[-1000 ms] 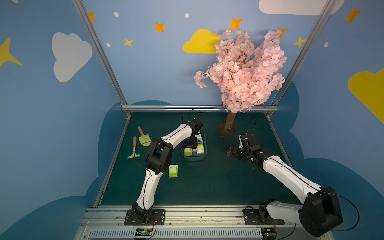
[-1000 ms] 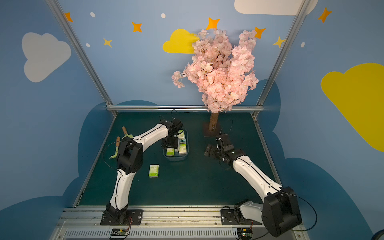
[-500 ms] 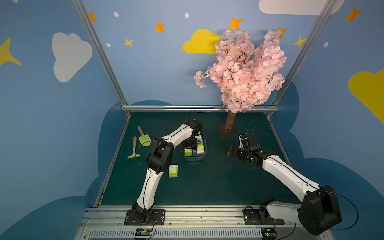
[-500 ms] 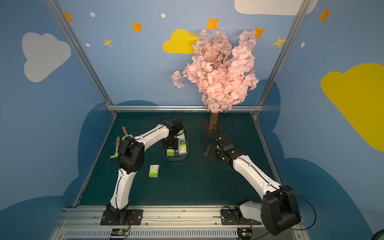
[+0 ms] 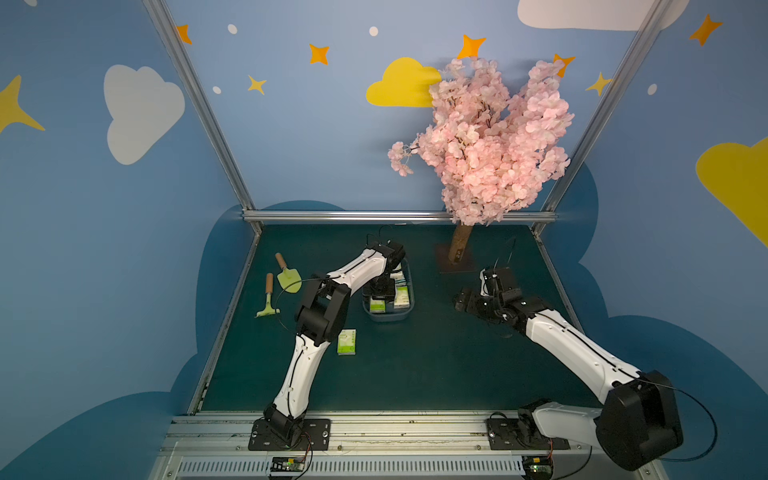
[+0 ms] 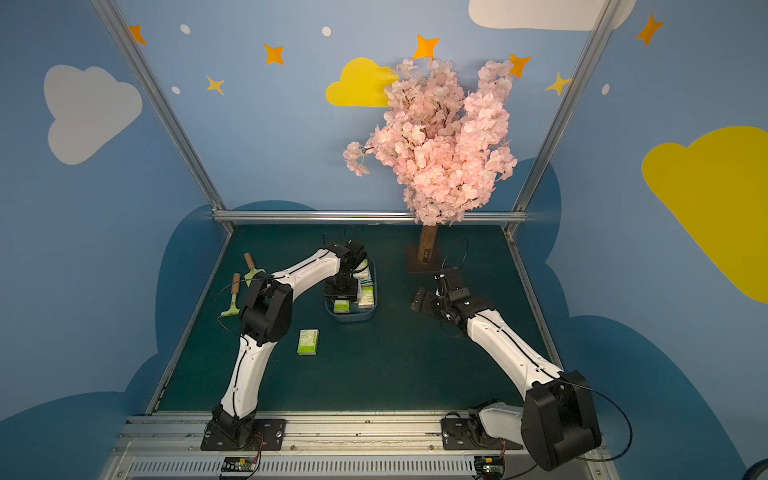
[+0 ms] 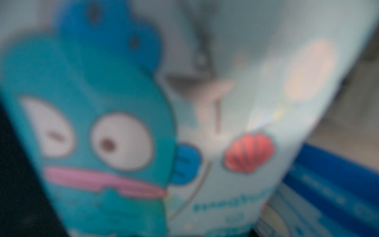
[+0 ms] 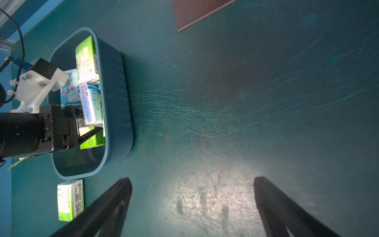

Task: Take the pocket tissues out of the storage box
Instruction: Pick up the pocket tissues from the storage box, then place the pocket tissues at the center of the board.

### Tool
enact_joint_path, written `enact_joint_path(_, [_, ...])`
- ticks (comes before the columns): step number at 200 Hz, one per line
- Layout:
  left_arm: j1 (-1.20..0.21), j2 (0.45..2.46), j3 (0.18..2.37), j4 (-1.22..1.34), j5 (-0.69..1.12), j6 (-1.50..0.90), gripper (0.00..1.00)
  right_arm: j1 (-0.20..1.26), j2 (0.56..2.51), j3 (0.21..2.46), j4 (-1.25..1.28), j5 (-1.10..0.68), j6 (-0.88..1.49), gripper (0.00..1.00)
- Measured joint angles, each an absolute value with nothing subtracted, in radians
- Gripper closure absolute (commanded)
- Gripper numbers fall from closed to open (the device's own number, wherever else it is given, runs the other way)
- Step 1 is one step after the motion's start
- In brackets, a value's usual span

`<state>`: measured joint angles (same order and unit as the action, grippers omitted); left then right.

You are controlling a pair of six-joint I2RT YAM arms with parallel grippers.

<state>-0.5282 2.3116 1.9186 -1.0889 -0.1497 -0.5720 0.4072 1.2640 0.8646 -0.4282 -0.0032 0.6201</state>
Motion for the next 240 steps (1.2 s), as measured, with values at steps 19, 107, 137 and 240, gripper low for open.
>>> enact_joint_path(19, [-0.527,2.312,1.919,-1.088,-0.145,-0.571,0.46,0.407,1.264,0.865,-0.428,-0.005,0.62,0.02])
enact_joint_path(107, [-0.535,2.232,1.853,-1.061,-0.127,-0.577,0.48,0.405,1.247,0.864,-0.429,-0.009,0.62,0.02])
enact_joint_path(137, [-0.547,2.15,1.841,-1.061,-0.122,-0.586,0.48,0.405,1.232,0.864,-0.431,-0.009,0.62,0.02])
enact_joint_path(240, [-0.632,1.84,1.665,-1.058,-0.108,-0.686,0.48,0.402,1.15,0.812,-0.442,-0.025,0.62,0.02])
